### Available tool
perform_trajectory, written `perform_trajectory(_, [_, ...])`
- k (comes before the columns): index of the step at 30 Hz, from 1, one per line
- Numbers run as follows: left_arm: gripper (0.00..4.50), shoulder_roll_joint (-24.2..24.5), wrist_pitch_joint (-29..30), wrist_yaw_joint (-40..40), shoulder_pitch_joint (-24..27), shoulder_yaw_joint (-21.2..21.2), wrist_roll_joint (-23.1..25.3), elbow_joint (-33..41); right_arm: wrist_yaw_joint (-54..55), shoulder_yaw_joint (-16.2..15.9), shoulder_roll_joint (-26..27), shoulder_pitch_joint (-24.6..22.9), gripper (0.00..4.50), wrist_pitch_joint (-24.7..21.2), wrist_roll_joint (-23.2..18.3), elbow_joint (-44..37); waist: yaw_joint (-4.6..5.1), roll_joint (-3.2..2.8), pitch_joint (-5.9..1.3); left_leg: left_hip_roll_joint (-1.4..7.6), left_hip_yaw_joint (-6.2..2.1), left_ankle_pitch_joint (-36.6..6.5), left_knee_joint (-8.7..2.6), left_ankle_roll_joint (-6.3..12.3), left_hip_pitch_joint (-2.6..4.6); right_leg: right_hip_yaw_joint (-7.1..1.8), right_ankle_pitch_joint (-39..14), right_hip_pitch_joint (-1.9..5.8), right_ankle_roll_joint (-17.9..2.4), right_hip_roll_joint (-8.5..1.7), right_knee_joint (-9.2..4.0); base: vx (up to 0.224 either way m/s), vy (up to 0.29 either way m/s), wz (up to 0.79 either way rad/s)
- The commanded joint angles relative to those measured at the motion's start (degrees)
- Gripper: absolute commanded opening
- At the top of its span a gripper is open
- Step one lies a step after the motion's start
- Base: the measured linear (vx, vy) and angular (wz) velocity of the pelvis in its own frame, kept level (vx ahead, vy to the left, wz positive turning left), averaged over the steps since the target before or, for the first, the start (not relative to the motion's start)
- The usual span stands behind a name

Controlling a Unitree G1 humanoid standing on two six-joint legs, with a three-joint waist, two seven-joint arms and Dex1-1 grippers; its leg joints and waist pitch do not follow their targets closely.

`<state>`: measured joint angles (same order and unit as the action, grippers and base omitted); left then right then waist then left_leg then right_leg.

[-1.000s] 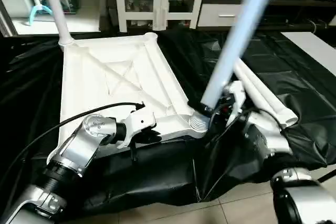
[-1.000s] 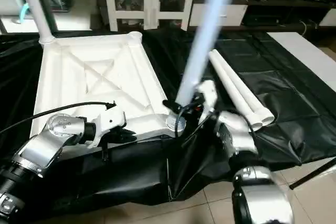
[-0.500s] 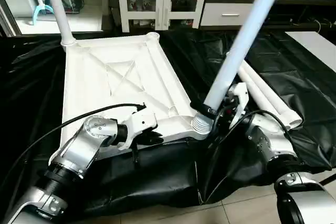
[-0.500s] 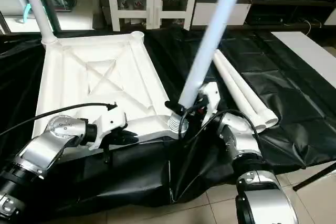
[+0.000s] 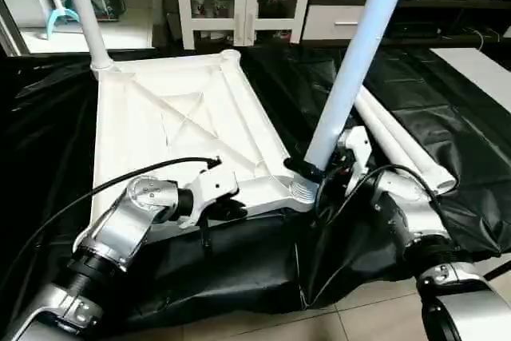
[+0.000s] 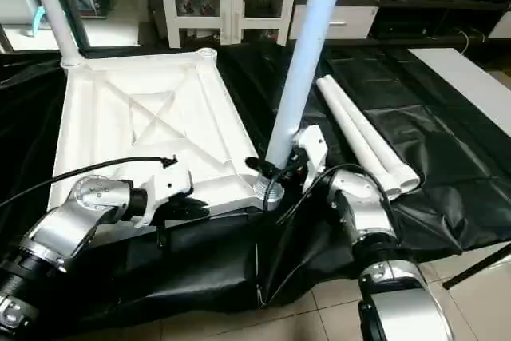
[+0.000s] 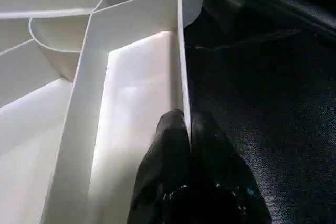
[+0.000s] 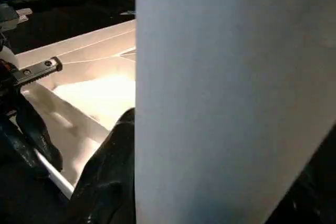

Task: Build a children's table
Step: Insert table leg to table base

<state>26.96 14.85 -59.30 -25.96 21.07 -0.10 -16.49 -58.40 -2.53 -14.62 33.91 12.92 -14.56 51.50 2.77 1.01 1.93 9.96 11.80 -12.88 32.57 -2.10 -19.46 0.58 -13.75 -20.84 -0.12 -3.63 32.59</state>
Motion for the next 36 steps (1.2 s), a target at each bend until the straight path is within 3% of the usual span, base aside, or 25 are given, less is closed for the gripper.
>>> perform_trajectory(1, [0.00, 0.39, 1.48, -1.36, 0.87, 1.71, 1.00, 0.13, 7.27, -2.20, -1.34, -8.74, 1.86, -4.88, 7.13, 9.67, 0.60, -1.96, 0.33, 4.16, -2.85, -31.69, -6.29, -4.22, 1.06, -2.10, -22.09, -2.48, -8.56, -3.70, -5.07, 0.000, 0.000, 0.00])
perform_trajectory(4, [0.00, -1.52, 4.15, 3.09, 0.15, 0.65, 1.80, -1.02, 13.15, -1.97, -0.43, -8.57, 1.86, -4.61, 8.00, 9.70, 0.68, -1.95, 0.54, 4.18, -2.76, -31.82, -6.39, -4.70, 1.05, -2.04, -21.88, -2.56, -8.96, -3.70, -5.12, 0.000, 0.000, 0.00])
perform_trajectory(5, [0.00, -5.01, 8.37, 8.59, -0.48, -0.69, 2.02, -1.02, 21.47, -1.18, 1.02, -7.38, 1.86, -4.92, 8.48, 10.57, 0.73, -2.16, 0.66, 4.16, -2.76, -32.83, -6.43, -5.21, 1.17, -2.03, -23.20, -2.74, -8.68, -3.67, -5.15, 0.000, 0.000, 0.00])
perform_trajectory(7, [0.00, -9.25, 13.23, 14.21, -1.23, -2.42, 1.60, -0.78, 29.41, 0.05, 2.72, -5.68, 1.86, -5.54, 8.33, 11.79, 1.02, -2.18, 0.77, 4.02, -3.06, -35.01, -6.44, -6.34, 1.47, -1.80, -27.04, -3.01, -7.37, -3.69, -5.51, 0.000, 0.000, 0.00])
perform_trajectory(8, [0.00, -9.25, 13.23, 14.21, -1.23, -2.42, 1.60, -0.78, 29.41, 0.05, 2.72, -5.68, 1.86, -5.54, 8.33, 11.79, 1.04, -2.18, 0.59, 3.82, -3.37, -35.71, -6.39, -5.77, 1.39, -1.64, -28.80, -2.84, -6.25, -3.80, -5.82, 0.000, 0.000, 0.00])
perform_trajectory(9, [0.00, -12.93, 17.04, 19.12, -2.17, -4.13, 1.37, -0.87, 35.73, 1.31, 4.25, -4.03, 1.86, -5.96, 7.80, 12.94, 1.04, -2.18, 0.59, 3.82, -3.37, -35.71, -6.39, -5.77, 1.39, -1.64, -28.80, -2.84, -6.25, -3.80, -5.82, 0.000, 0.000, 0.00])
perform_trajectory(10, [0.00, -14.53, 18.61, 21.44, -2.61, -4.91, 1.41, -0.91, 38.52, 1.92, 4.95, -3.34, 1.86, -6.13, 7.55, 13.37, 1.33, -2.25, 0.66, 3.81, -3.55, -35.62, -6.42, -6.11, 1.09, -1.62, -28.88, -2.86, -6.05, -3.95, -5.78, 0.000, 0.000, 0.00])
perform_trajectory(11, [0.00, -15.52, 19.41, 22.64, -3.01, -5.20, 1.48, -1.00, 40.50, 2.46, 5.54, -2.80, 1.86, -6.10, 7.25, 13.68, 1.38, -2.23, 0.47, 3.68, -3.57, -36.14, -6.35, -5.75, 1.25, -1.41, -28.97, -3.01, -5.42, -3.75, -6.03, 0.000, 0.000, 0.00])
perform_trajectory(12, [0.00, -18.34, 20.42, 26.59, -4.35, -6.32, 1.73, -1.66, 45.49, 3.69, 7.47, -1.43, 1.86, -6.08, 6.55, 14.24, 1.36, -2.27, 0.39, 3.68, -3.41, -36.01, -6.33, -5.58, 1.38, -1.48, -28.35, -3.14, -5.19, -3.72, -6.16, 0.000, 0.000, 0.00])
perform_trajectory(13, [0.00, -20.16, 20.55, 29.27, -5.34, -7.10, 1.93, -2.26, 48.56, 4.42, 8.86, -0.58, 1.86, -6.06, 6.11, 14.49, 1.58, -2.29, 0.40, 3.67, -3.41, -35.30, -6.32, -5.49, 1.03, -1.48, -26.62, -3.15, -5.44, -3.75, -6.04, 0.000, 0.000, 0.00])
perform_trajectory(15, [0.00, -23.17, 20.15, 33.81, -7.34, -8.31, 2.34, -3.47, 53.13, 4.62, 11.46, 0.92, 1.86, -6.13, 5.93, 14.86, 1.47, -1.85, 0.11, 3.43, -3.03, -33.33, -6.04, -4.56, 0.95, -1.43, -24.96, -3.18, -5.40, -3.68, -6.18, 0.000, 0.000, 0.00])
perform_trajectory(18, [0.00, -26.28, 20.07, 38.05, -9.37, -9.72, 2.75, -4.51, 57.64, 4.36, 14.23, 2.52, 1.85, -6.29, 6.45, 15.50, 1.19, -1.63, -0.43, 3.47, -2.65, -27.48, -5.93, -3.70, 0.31, -1.55, -18.04, -2.47, -6.54, -3.76, -5.59, 0.000, 0.000, 0.00])
perform_trajectory(19, [0.00, -26.87, 19.89, 39.08, -9.84, -10.03, 2.93, -4.86, 58.26, 4.14, 14.69, 2.89, 1.85, -6.30, 6.81, 15.67, 1.12, -1.72, -0.49, 3.58, -2.30, -22.71, -5.81, -3.12, -0.28, -1.49, -10.05, -1.85, -8.15, -3.66, -4.93, 0.000, 0.000, 0.00])
perform_trajectory(20, [0.00, -26.92, 19.89, 39.18, -9.88, -10.06, 2.94, -4.88, 58.35, 4.10, 14.75, 2.95, 1.85, -6.26, 6.88, 15.71, 1.01, -1.81, -0.42, 3.56, -2.20, -21.44, -5.84, -2.77, -0.52, -1.45, -8.12, -1.64, -8.59, -3.68, -4.67, 0.000, 0.000, 0.00])
perform_trajectory(21, [0.00, -27.19, 19.85, 40.18, -10.34, -10.55, 3.00, -5.15, 59.14, 3.87, 15.38, 3.91, 1.85, -5.66, 7.66, 16.22, 0.95, -1.74, -0.42, 3.52, -2.03, -20.71, -5.79, -2.27, -0.60, -1.39, -7.15, -1.50, -8.94, -3.70, -4.62, 0.000, 0.000, 0.00])
perform_trajectory(24, [0.00, -25.97, 21.17, 40.17, -9.66, -11.21, 2.83, -4.38, 58.82, 5.29, 15.65, 4.90, 1.85, -4.40, 7.40, 16.94, 1.14, -1.70, -0.43, 3.37, -1.93, -21.10, -5.55, -0.98, -0.77, -1.42, -10.63, -1.41, -9.09, -4.02, -4.80, 0.000, 0.000, 0.00])
perform_trajectory(28, [0.00, -24.03, 21.69, 38.92, -8.35, -11.74, 2.56, -3.68, 56.06, 7.36, 16.30, 5.17, 1.85, -3.25, 5.75, 17.18, 1.22, -2.45, -0.63, 3.49, -1.86, -15.76, -5.25, 0.33, -1.12, -1.18, -3.72, -0.72, -11.21, -3.96, -4.01, 0.026, -0.009, 0.00])
perform_trajectory(31, [0.00, -23.00, 21.58, 38.19, -7.56, -11.84, 2.79, -3.12, 51.36, 5.85, 16.35, 5.08, 1.85, -2.14, 7.24, 16.58, 1.29, -2.49, -0.69, 3.49, -1.61, -11.26, -4.84, 2.11, -1.30, -1.04, 2.27, -0.18, -13.60, -4.01, -3.38, 0.000, 0.000, 0.00])
perform_trajectory(33, [0.00, -22.63, 21.06, 37.71, -7.44, -11.63, 2.66, -3.02, 48.80, 5.53, 16.42, 5.11, 1.85, -1.38, 7.65, 16.23, 1.43, -2.46, -0.51, 3.62, -1.52, -11.73, -4.85, 2.90, -1.15, -1.06, 0.43, -0.19, -14.58, -4.06, -3.56, 0.000, 0.000, 0.00])
perform_trajectory(36, [0.00, -22.11, 20.21, 37.06, -7.32, -11.42, 2.53, -2.99, 46.54, 4.88, 16.10, 5.14, 1.85, -0.72, 8.08, 15.57, 1.54, -2.42, -0.44, 3.70, -1.54, -13.59, -4.93, 2.68, -1.05, -1.14, -3.46, -0.32, -14.49, -4.10, -3.82, 0.000, 0.000, 0.00])
